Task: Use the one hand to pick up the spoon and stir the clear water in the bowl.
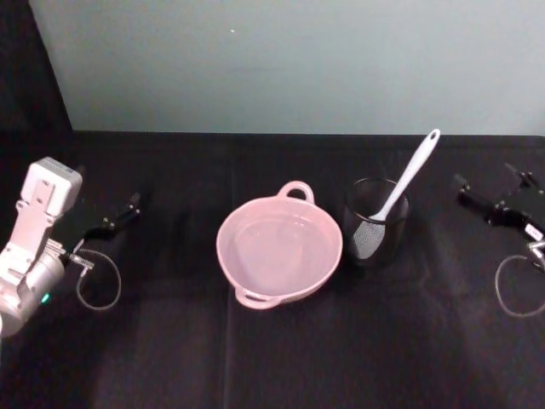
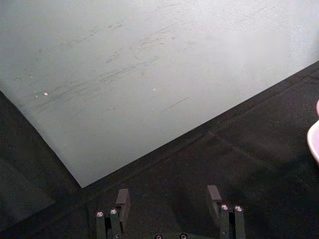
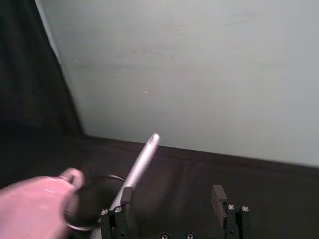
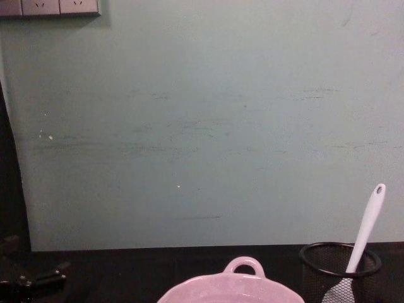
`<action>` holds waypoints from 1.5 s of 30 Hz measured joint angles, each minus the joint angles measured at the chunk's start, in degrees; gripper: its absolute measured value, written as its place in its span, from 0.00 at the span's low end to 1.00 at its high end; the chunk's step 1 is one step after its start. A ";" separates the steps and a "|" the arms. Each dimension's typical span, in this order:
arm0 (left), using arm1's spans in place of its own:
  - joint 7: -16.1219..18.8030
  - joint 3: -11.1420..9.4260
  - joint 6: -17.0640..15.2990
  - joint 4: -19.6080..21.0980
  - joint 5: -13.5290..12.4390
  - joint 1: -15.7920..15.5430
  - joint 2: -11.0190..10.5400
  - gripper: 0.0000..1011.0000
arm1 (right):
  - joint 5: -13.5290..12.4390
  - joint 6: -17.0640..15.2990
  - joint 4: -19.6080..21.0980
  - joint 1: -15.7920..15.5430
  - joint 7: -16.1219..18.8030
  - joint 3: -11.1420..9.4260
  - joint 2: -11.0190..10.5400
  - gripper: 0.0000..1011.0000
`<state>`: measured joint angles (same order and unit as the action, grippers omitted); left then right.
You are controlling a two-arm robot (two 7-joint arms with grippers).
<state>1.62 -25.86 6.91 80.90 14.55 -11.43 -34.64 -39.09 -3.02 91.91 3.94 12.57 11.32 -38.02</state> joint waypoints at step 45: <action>0.00 0.00 0.00 0.00 0.00 0.00 0.00 1.00 | -22.48 -21.03 -15.67 19.71 8.30 6.50 5.60 0.99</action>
<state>1.62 -25.86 6.91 80.90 14.55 -11.43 -34.65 -61.57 -24.05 76.23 23.65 20.87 17.81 -32.42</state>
